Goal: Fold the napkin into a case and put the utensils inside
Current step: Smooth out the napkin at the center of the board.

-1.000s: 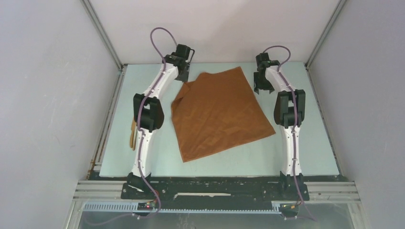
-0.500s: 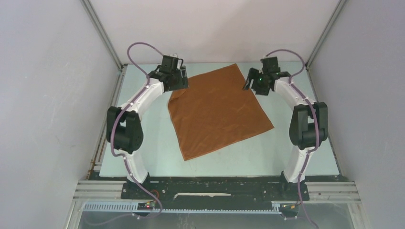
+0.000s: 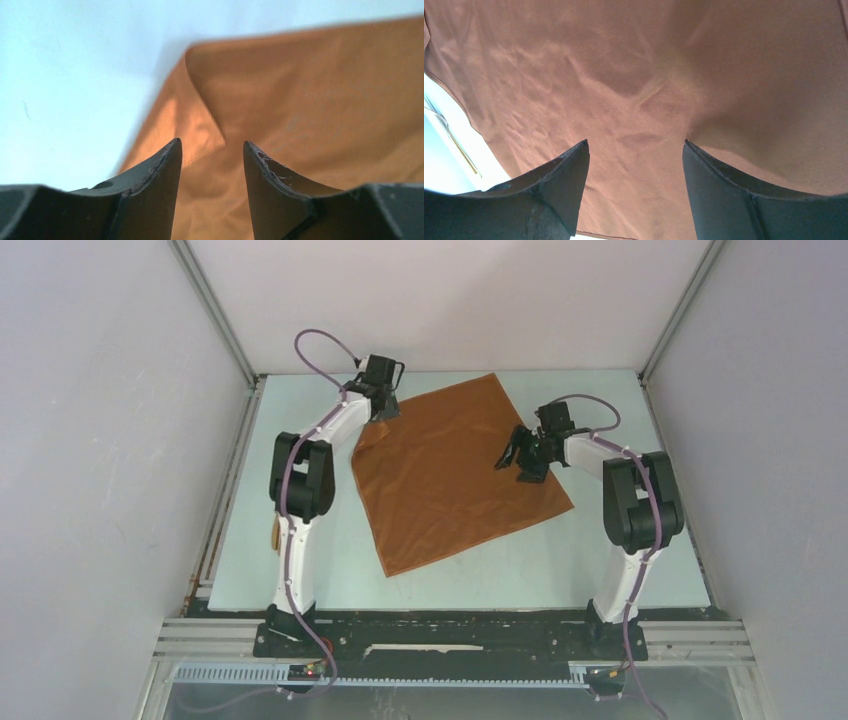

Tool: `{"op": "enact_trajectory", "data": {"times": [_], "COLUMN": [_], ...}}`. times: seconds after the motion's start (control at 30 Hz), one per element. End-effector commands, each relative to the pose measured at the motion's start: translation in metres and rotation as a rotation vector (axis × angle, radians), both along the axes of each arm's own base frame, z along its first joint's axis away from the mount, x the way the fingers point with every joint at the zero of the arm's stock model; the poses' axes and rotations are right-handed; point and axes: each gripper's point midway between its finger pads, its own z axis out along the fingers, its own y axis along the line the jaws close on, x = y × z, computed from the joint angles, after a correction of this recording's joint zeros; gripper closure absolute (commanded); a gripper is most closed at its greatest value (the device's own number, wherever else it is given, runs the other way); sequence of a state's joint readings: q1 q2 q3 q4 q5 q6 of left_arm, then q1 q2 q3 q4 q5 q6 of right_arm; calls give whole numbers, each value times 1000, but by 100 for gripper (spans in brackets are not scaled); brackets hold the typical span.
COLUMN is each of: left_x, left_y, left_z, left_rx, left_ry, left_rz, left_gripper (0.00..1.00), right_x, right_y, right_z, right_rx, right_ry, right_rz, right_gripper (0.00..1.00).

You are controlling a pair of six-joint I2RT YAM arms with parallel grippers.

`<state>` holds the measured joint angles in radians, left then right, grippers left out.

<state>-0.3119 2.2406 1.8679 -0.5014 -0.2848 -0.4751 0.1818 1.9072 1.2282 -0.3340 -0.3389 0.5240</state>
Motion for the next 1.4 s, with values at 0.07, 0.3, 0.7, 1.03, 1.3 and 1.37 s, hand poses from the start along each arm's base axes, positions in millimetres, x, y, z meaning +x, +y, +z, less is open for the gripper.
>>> {"op": "enact_trajectory", "data": {"times": [0.07, 0.3, 0.7, 1.03, 1.3, 1.37], "left_x": [21, 16, 29, 3, -36, -55], "left_y": [21, 19, 31, 151, 139, 116], "left_z": [-8, -17, 18, 39, 105, 97], "left_rx": [158, 143, 61, 84, 81, -48], "left_ry": [86, 151, 77, 158, 14, 23], "left_rz": [93, 80, 48, 201, 245, 223], "left_gripper": [41, 40, 95, 45, 21, 21], "right_x": [2, -2, -16, -26, -44, -51], "right_y": [-3, -4, -5, -4, -50, -78], "right_z": [11, 17, 23, 31, 10, 12], "right_rx": [5, 2, -44, -33, -256, -394], "right_ry": [-64, -83, -108, -125, -58, -44], "right_rz": [-6, 4, 11, 15, -53, -115], "right_gripper": [25, 27, 29, 29, 27, 26]}}
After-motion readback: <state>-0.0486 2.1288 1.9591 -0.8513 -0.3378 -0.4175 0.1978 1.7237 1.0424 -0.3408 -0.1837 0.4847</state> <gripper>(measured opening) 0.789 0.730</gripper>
